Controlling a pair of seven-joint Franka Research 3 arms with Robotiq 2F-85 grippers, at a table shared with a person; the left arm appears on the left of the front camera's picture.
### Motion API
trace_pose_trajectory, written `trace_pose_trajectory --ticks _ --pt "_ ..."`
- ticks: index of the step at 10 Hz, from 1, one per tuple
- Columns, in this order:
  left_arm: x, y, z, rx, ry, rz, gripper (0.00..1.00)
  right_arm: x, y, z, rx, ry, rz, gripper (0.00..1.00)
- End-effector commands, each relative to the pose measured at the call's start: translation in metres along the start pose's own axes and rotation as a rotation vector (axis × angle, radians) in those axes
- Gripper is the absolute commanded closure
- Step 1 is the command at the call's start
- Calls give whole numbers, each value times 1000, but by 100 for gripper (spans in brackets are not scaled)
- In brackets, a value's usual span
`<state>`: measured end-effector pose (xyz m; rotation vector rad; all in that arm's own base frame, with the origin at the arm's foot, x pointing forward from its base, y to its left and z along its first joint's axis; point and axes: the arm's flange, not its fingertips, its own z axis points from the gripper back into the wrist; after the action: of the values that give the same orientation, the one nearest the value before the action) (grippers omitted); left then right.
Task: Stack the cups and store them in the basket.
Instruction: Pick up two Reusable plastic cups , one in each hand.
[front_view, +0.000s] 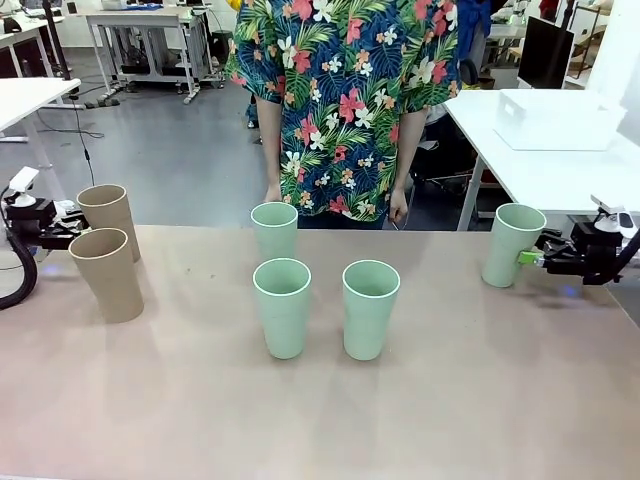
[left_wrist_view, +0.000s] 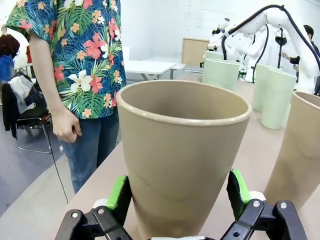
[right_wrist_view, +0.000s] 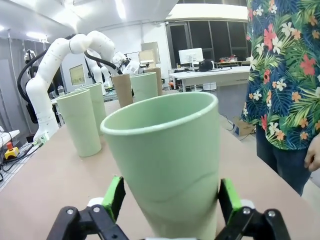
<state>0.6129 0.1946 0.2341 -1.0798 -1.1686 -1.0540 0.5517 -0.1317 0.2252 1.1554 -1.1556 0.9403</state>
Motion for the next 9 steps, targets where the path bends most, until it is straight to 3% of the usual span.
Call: trace_pose_trajectory --ticks 1,8,9 --pt "-2 -10 -12 15 -30 -20 0 4 8 -7 -22 -2 -5 0" --pt "-5 -3 -24 21 -54 -14 0 -3 -8 -10 -5 25 0 0" --pt "-3 -4 -21 16 -64 30 0 -2 3 -9 14 0 -8 0"
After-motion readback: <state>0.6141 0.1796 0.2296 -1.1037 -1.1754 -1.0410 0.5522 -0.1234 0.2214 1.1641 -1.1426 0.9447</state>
